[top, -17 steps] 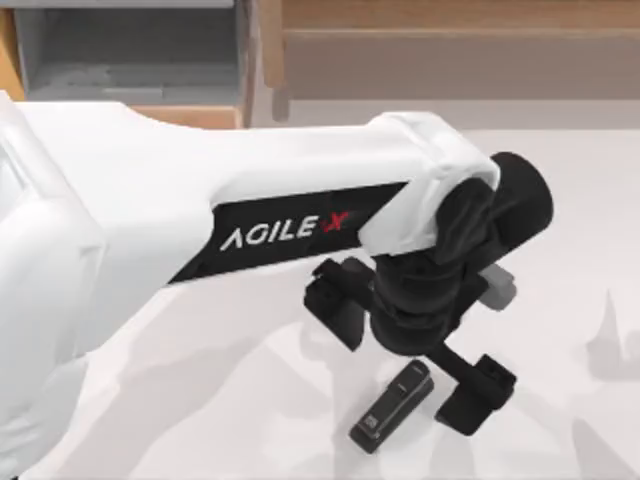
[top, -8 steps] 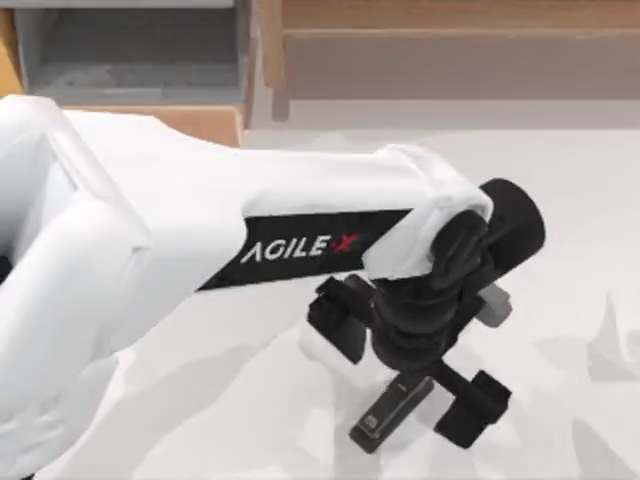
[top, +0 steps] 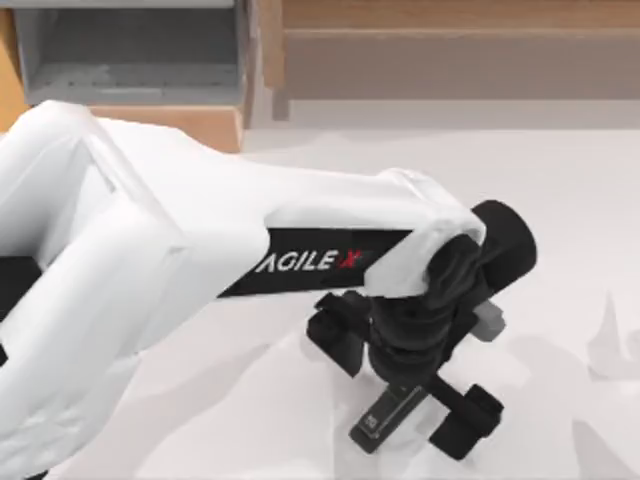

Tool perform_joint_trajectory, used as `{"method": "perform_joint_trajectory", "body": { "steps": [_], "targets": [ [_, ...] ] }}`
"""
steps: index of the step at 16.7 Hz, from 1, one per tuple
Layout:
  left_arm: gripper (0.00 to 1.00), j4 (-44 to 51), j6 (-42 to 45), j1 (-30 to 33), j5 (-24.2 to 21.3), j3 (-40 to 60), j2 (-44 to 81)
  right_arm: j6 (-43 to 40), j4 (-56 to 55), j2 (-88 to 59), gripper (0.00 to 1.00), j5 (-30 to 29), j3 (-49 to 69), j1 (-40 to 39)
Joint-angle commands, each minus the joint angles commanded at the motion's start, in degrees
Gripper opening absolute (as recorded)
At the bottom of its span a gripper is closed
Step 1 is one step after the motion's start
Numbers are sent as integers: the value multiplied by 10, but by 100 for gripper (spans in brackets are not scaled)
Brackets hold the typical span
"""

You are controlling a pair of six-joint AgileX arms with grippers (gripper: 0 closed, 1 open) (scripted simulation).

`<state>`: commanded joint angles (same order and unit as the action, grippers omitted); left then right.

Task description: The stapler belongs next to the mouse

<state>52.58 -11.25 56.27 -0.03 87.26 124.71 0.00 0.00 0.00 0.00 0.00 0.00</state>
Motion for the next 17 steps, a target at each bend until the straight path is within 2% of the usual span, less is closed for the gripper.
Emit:
{"method": "perform_joint_trajectory", "body": {
  "steps": [12, 17],
  "targets": [
    [2, 0, 0, 0, 0, 0, 0, 0, 0, 0, 100, 0, 0, 0],
    [0, 0, 0, 0, 0, 0, 0, 0, 0, 0, 100, 0, 0, 0]
  ]
}}
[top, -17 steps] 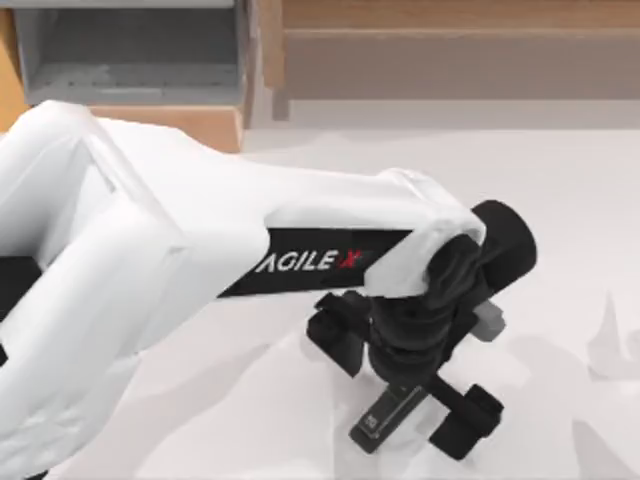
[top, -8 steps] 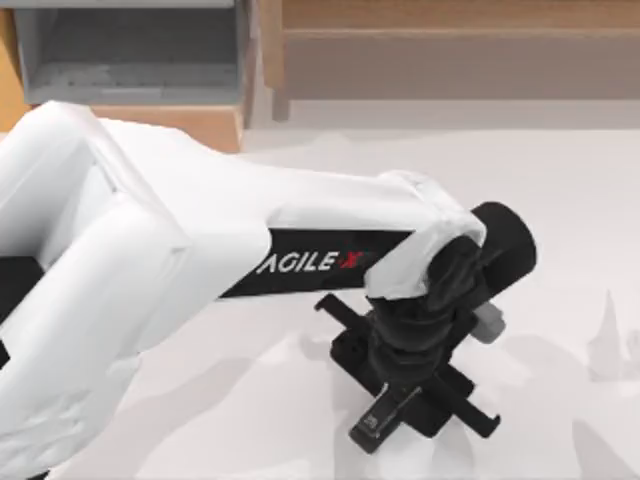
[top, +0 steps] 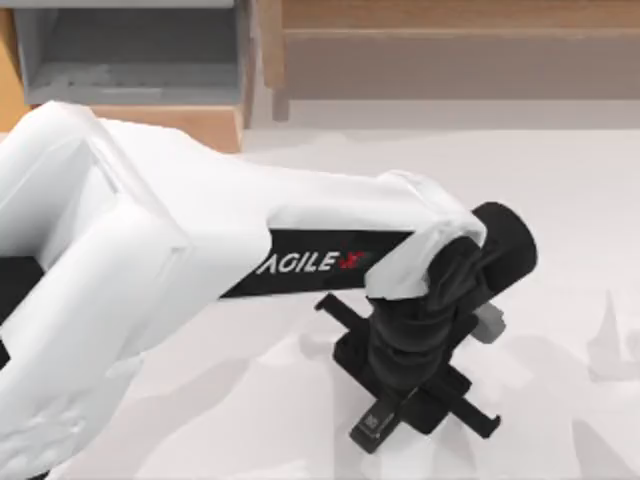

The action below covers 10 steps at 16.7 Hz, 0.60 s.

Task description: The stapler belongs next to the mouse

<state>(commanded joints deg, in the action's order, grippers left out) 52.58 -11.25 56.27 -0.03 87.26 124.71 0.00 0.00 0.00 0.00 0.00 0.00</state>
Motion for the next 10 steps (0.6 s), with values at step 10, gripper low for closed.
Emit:
{"method": "perform_joint_trajectory", "body": {
  "steps": [10],
  "targets": [
    [0, 55, 0, 0, 0, 31, -21, 0, 0, 0, 100, 0, 0, 0]
  ]
}}
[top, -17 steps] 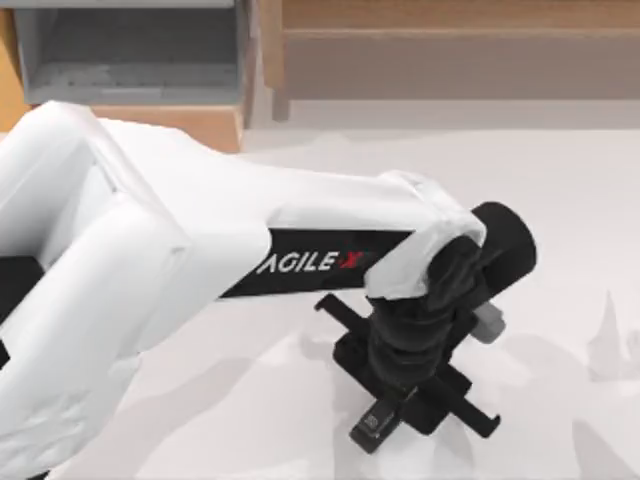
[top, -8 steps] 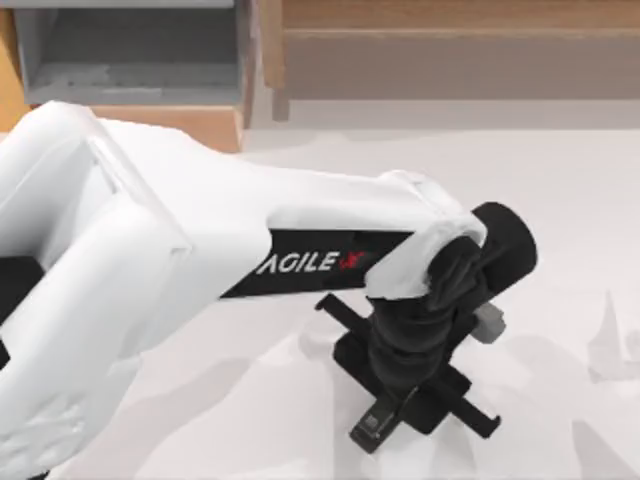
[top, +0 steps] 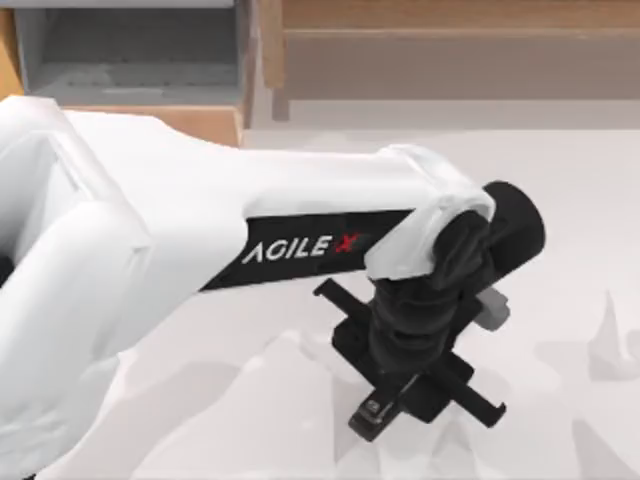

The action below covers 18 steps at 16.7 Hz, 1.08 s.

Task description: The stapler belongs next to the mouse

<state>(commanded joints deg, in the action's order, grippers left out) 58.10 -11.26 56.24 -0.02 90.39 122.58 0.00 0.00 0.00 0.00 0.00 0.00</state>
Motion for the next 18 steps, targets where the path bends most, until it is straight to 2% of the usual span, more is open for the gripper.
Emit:
{"method": "perform_joint_trajectory", "body": {
  "steps": [6, 9, 13, 18],
  "targets": [
    [0, 0, 1, -4, 1, 4, -7, 0, 0, 0, 100, 0, 0, 0],
    [0, -7, 1, -32, 8, -12, -37, 0, 0, 0, 100, 0, 0, 0],
    [0, -17, -1, -106, 24, -80, -90, 0, 0, 0, 100, 0, 0, 0],
    [0, -33, -3, -229, 44, -209, -165, 0, 0, 0, 100, 0, 0, 0]
  ]
}}
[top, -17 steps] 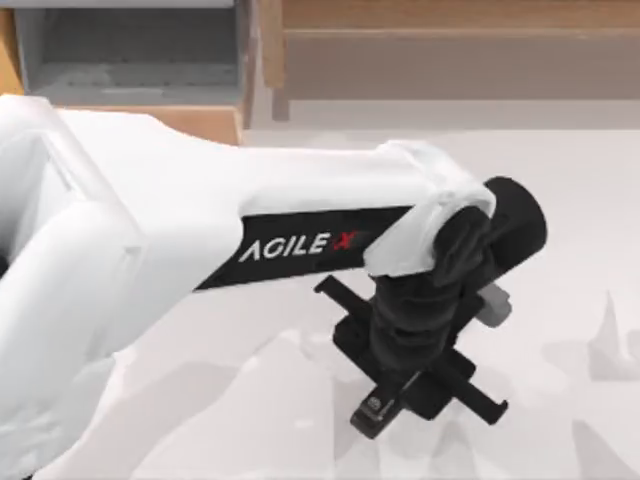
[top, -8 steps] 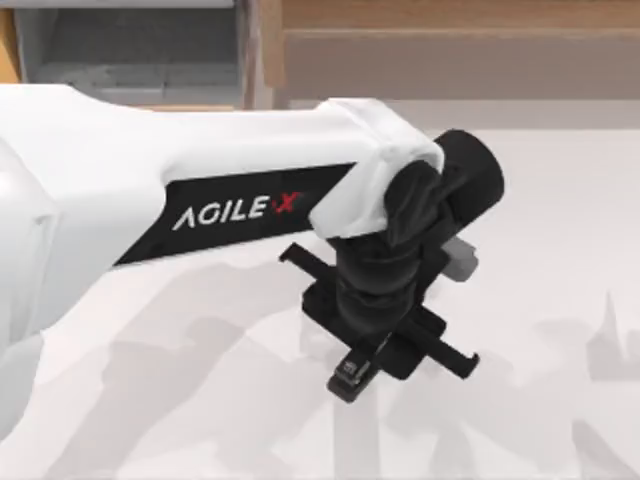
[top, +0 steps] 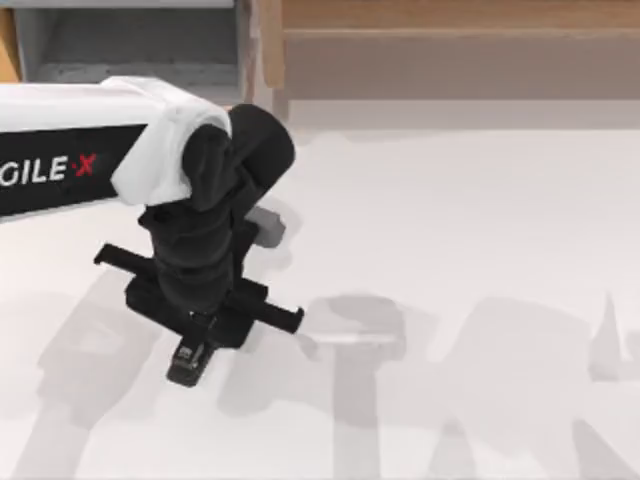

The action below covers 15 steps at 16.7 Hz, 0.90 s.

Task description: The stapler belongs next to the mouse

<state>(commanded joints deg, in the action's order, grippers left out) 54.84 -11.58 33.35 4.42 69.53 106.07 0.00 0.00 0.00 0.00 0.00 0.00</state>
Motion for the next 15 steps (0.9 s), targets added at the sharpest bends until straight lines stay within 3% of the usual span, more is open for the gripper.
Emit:
{"method": "perform_joint_trajectory", "body": {
  "steps": [8, 15],
  "targets": [
    [0, -70, -9, -160, 0, -149, -132, 0, 0, 0, 100, 0, 0, 0],
    [0, -90, -11, -184, -5, -164, -157, 0, 0, 0, 100, 0, 0, 0]
  ]
}}
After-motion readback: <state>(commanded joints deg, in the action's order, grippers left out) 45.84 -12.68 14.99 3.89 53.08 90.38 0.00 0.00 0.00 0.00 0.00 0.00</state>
